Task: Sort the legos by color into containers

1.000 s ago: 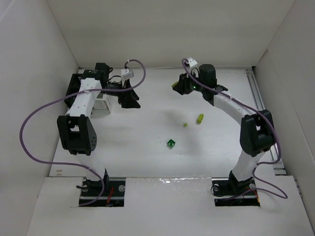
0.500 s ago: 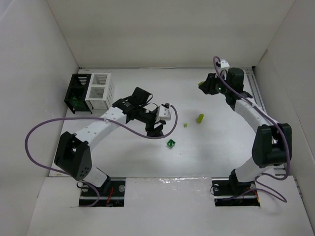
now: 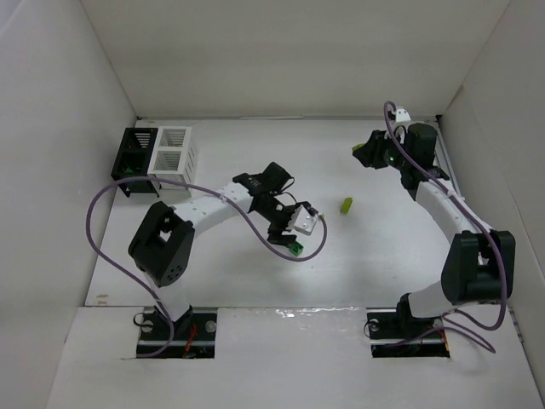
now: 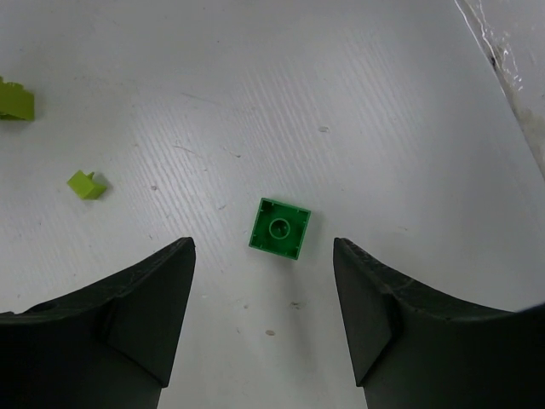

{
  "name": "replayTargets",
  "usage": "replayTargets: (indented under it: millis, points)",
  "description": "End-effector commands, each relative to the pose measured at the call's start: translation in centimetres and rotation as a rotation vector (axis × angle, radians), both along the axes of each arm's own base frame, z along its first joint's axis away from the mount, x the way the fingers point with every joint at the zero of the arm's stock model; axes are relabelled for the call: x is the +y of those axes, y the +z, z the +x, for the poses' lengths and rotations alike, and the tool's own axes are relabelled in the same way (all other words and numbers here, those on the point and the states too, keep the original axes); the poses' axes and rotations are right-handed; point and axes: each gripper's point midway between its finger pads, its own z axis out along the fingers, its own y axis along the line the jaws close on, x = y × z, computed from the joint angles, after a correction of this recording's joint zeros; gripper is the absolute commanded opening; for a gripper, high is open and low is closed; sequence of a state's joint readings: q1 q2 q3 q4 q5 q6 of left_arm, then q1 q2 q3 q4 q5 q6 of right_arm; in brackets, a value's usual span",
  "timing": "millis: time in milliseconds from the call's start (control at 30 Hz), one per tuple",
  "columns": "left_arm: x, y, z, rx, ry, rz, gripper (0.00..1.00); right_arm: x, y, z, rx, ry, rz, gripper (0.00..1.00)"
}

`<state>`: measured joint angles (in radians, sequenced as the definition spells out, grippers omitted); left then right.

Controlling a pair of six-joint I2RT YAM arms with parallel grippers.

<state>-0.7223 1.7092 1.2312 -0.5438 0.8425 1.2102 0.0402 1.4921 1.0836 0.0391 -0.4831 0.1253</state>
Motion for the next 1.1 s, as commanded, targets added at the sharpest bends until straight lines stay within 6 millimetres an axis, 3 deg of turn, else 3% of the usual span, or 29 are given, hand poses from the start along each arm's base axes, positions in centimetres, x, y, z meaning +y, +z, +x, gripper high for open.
replayTargets:
  millis: [0, 200, 667, 1067]
  points:
    - [-0.4, 0.8, 0.3, -0.062, -0.107, 0.002, 0.62, -0.2, 2.9, -0.4, -0.097, 0.005, 0.013, 0.0]
    - [-0.4, -2.2, 0.5, -0.083, -0.121, 0.061, 0.62, -0.9, 2.9, -0.9, -0.097, -0.005, 0.015, 0.0]
    - [-1.4, -5.1, 1.5, -0.069, -0.11, 0.128, 0.63, -1.4, 2.9, -0.1, -0.098, -0.005, 0.02, 0.0]
    - [-1.0, -6.8, 1.8, -0.076, -0.102, 0.161, 0.42, -1.8, 2.9, 0.0, -0.098, -0.015, 0.02, 0.0]
